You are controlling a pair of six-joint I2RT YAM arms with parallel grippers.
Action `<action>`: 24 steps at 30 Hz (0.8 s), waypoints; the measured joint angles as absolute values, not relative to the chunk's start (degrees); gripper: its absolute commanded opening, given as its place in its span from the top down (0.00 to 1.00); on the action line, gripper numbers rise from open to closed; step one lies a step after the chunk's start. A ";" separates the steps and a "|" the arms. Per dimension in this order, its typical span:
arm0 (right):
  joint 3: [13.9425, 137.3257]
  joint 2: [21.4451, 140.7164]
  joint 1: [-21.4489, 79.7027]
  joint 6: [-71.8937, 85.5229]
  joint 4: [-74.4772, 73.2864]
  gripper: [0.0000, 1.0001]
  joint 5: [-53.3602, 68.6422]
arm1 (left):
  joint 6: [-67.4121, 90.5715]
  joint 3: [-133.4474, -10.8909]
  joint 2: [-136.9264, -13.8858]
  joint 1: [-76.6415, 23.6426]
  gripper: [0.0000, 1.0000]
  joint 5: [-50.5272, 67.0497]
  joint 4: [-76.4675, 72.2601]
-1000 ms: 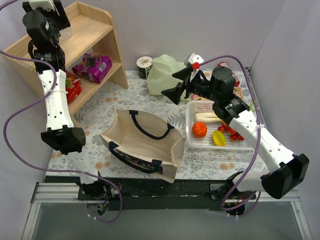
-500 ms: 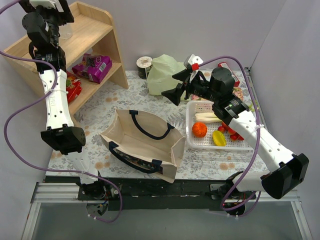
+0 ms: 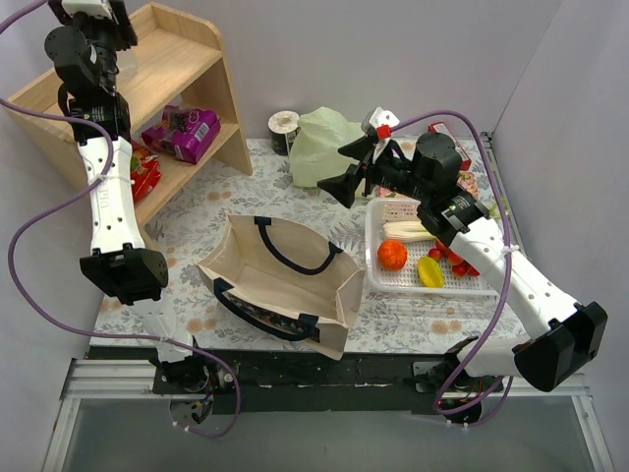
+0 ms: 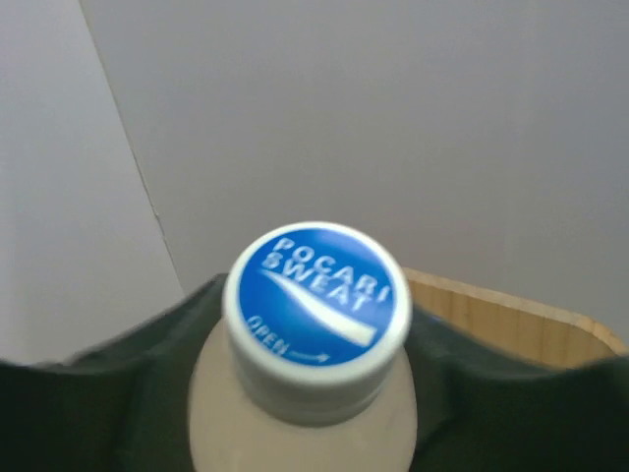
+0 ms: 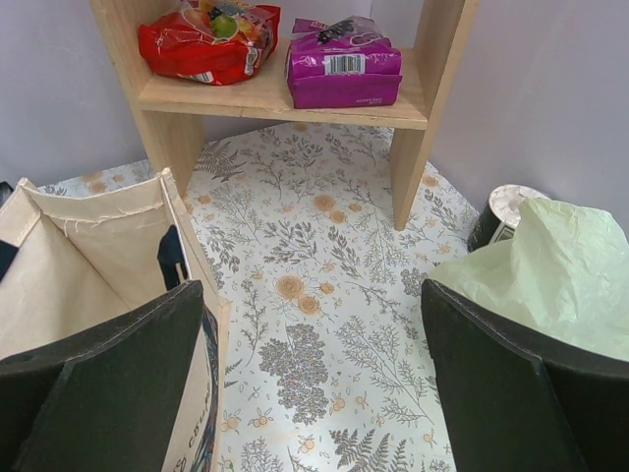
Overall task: Untie the knot of the grocery bags and take out the mixed food
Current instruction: Place the bottle on the shelf.
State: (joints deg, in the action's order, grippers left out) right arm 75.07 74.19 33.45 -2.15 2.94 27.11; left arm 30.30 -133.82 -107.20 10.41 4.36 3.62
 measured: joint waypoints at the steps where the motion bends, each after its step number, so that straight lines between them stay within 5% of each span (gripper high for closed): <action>1: 75.07 74.17 33.45 -2.15 2.94 0.03 27.14 | 29.85 -133.69 -107.20 10.52 1.00 4.95 3.42; 24: 72.90 71.61 33.45 -3.86 1.04 0.03 26.28 | 33.06 -134.30 -103.24 11.88 1.00 11.84 5.10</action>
